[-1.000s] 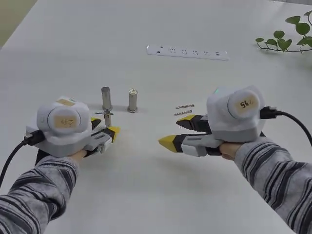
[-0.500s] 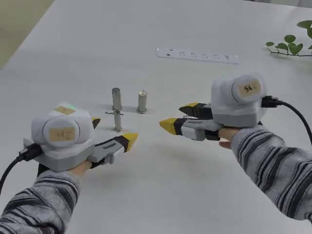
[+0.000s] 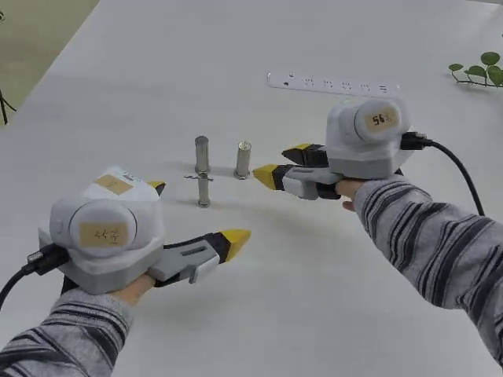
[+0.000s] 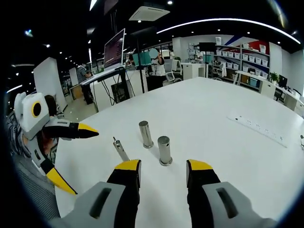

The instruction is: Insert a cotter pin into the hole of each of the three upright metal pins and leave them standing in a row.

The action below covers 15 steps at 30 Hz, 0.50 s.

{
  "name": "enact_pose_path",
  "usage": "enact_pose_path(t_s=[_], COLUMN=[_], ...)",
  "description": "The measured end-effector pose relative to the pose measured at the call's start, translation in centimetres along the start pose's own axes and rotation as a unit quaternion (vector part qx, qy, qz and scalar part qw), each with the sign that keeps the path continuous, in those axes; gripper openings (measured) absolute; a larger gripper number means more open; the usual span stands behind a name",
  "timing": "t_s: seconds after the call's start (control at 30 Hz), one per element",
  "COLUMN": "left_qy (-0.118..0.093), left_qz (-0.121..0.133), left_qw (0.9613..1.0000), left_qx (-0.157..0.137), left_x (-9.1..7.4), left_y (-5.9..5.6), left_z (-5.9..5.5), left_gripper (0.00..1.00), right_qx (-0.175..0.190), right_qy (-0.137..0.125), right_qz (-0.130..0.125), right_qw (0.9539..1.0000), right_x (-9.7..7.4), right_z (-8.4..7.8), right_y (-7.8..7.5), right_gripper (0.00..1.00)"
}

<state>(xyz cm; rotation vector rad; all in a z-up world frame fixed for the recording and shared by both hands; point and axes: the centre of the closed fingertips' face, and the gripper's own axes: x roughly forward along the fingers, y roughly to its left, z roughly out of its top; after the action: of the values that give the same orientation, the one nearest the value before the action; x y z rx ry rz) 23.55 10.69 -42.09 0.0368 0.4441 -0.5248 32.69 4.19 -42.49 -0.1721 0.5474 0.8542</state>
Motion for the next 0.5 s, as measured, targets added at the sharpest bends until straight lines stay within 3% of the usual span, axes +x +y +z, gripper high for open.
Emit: enact_pose_path(t_s=[0.23, 0.5], left_qy=[0.002, -0.004], left_qz=[-0.004, -0.009], left_qw=[0.9999, 0.9999], left_qx=[-0.011, -0.013], left_x=[-0.5, -0.8], left_y=[-0.3, -0.4], left_z=[-0.3, -0.2], left_gripper=[0.88, 0.93], right_qx=[0.013, 0.032], right_qy=[-0.009, -0.007], right_qz=[0.008, 0.011], right_qw=[0.9998, 0.9994], right_x=[2.1, 4.2], right_z=[0.5, 0.3], right_y=[-0.4, -0.3], right_gripper=[0.34, 0.24])
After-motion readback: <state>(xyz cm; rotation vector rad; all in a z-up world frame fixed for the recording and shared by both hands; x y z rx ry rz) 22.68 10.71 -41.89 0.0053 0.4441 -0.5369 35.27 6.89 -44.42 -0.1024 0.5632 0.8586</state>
